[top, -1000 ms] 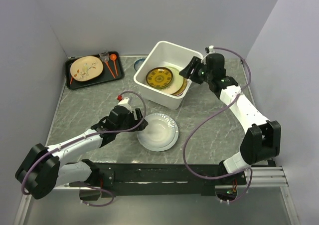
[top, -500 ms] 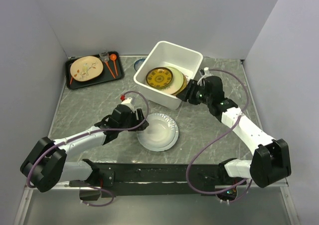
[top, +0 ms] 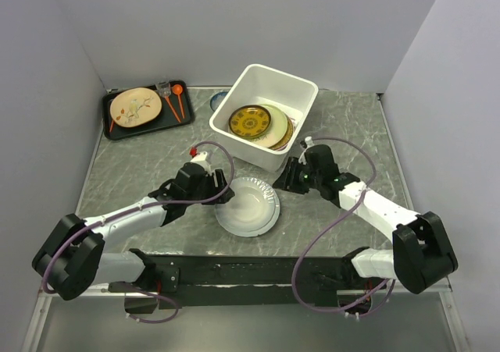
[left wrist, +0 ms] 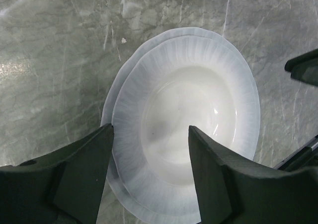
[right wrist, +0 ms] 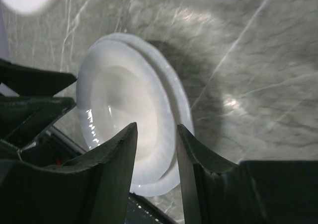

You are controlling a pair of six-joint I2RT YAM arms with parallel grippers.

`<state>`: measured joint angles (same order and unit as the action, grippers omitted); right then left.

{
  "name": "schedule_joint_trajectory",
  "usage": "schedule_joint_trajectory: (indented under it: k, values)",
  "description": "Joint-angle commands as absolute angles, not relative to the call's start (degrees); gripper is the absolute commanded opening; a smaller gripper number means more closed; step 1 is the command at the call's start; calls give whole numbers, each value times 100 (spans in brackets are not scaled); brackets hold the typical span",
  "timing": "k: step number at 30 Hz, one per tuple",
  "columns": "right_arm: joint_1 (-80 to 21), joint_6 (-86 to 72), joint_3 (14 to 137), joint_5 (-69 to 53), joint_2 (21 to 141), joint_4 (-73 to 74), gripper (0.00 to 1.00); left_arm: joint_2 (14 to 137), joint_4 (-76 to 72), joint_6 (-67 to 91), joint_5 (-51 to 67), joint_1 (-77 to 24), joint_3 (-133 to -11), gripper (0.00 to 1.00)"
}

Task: Place the plates into the plastic bin on the countertop
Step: Pick up the plate at the center of the board.

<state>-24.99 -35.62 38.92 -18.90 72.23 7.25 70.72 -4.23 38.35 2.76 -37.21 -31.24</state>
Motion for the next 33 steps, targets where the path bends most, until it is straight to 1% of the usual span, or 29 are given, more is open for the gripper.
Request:
schedule_joint_trajectory:
  k: [1,5,6,16,26,33]
  values:
    - [-2847,-3700,3858,-1907,7347,361,44,7128,-738,3867,431,-3727,-3270,66]
    - [-3032,-3762,3858,-1829,7558,342,42,7128,-738,3876,457,-3727,-3243,66]
    - [-3058,-3770,3858,-1611,7593,404,42,7111,-738,3876,466,-3727,-3243,66]
    - [-3094,-3753,3657,-1266,7330,712,42,7251,-896,3902,676,-3735,-3208,64]
    - [-3094,-3893,3217,-1704,7260,220,42,7374,-1019,3973,721,-3735,-3155,63]
    - [-3102,-4174,2971,-2232,7567,-360,42,7400,-1037,3973,694,-3735,-3138,63]
